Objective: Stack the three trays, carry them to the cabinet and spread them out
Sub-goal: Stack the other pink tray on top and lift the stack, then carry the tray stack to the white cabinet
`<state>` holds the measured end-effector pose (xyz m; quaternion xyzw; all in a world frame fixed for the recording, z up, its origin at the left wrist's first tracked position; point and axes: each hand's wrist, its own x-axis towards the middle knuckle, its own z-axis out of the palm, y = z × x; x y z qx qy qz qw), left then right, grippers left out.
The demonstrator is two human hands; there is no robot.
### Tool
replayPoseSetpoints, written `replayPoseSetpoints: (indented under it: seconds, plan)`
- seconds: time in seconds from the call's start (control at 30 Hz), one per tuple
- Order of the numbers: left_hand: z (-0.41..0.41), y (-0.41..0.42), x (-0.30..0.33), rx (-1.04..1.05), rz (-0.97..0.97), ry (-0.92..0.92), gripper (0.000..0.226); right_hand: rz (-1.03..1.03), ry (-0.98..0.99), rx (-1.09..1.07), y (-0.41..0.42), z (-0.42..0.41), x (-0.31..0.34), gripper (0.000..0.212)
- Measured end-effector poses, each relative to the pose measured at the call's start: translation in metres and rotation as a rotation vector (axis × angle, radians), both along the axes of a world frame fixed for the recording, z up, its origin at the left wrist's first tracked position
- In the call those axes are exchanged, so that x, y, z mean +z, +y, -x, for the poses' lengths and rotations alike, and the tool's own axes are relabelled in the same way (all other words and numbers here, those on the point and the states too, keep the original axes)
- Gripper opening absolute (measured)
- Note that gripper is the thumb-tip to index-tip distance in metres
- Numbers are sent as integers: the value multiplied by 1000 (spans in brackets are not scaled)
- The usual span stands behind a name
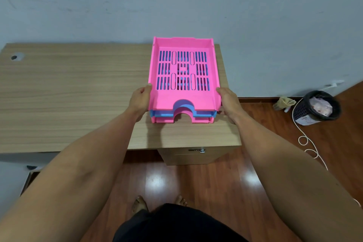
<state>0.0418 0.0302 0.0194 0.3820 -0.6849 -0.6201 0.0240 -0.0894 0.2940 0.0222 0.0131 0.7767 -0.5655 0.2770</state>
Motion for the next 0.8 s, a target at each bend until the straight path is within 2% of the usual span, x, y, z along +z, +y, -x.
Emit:
replayPoseSetpoints:
  seconds: [0.13, 0.27, 0.43, 0.6, 0.73, 0.8]
  plan:
    - [7, -7, -11, 4, -202, 4, 50, 86, -130, 4, -3, 7, -4, 40]
    - [11, -14, -28, -28, -369, 5, 58, 195, -292, 27, -4, 13, -22, 68]
    - [19, -13, -47, -15, -472, 135, 43, 305, -285, -60, -10, 20, -36, 40]
    - [15, -14, -49, 57, -476, 174, 39, 417, -329, -144, -15, 20, -33, 50]
    - [2, -22, -38, 167, -478, 217, 61, 471, -377, -128, -26, 15, -13, 31]
    - [-7, -29, -26, 203, -455, 230, 67, 467, -355, -114, -38, 12, 0, 30]
